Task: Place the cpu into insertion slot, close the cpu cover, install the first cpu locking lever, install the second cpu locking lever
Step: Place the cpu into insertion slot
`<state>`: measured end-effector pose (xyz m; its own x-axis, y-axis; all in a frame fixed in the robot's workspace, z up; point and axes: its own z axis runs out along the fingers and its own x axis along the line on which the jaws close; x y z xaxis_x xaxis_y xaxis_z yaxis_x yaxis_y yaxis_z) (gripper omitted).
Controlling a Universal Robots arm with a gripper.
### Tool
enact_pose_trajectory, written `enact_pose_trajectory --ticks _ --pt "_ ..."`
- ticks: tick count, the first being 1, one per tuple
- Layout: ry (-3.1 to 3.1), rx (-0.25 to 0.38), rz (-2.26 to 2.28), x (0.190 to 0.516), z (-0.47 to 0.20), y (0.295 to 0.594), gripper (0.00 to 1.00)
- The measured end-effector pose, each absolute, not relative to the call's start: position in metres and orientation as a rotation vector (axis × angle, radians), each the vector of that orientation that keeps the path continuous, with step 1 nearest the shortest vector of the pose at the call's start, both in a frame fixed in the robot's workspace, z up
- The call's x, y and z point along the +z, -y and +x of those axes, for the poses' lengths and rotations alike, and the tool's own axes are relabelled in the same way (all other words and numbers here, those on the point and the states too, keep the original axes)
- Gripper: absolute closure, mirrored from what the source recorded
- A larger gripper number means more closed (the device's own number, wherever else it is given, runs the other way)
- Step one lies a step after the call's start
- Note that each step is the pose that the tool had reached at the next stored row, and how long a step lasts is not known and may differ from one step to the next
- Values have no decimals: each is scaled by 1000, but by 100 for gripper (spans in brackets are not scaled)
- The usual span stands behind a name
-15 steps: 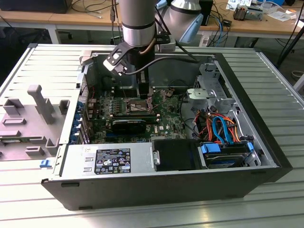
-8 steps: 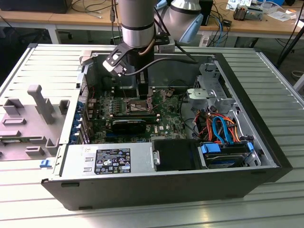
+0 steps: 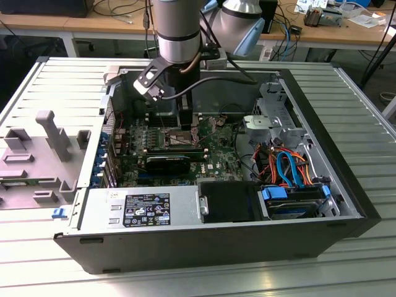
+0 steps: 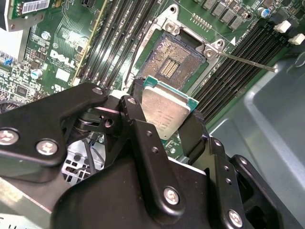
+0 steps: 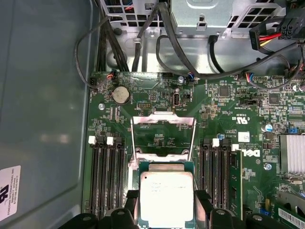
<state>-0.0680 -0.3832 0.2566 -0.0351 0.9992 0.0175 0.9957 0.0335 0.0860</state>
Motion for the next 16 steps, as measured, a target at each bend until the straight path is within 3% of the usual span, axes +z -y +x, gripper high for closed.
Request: enact_pose_trajectory --ticks 16 --pt "-2224 115 2149 252 -71 383 45"
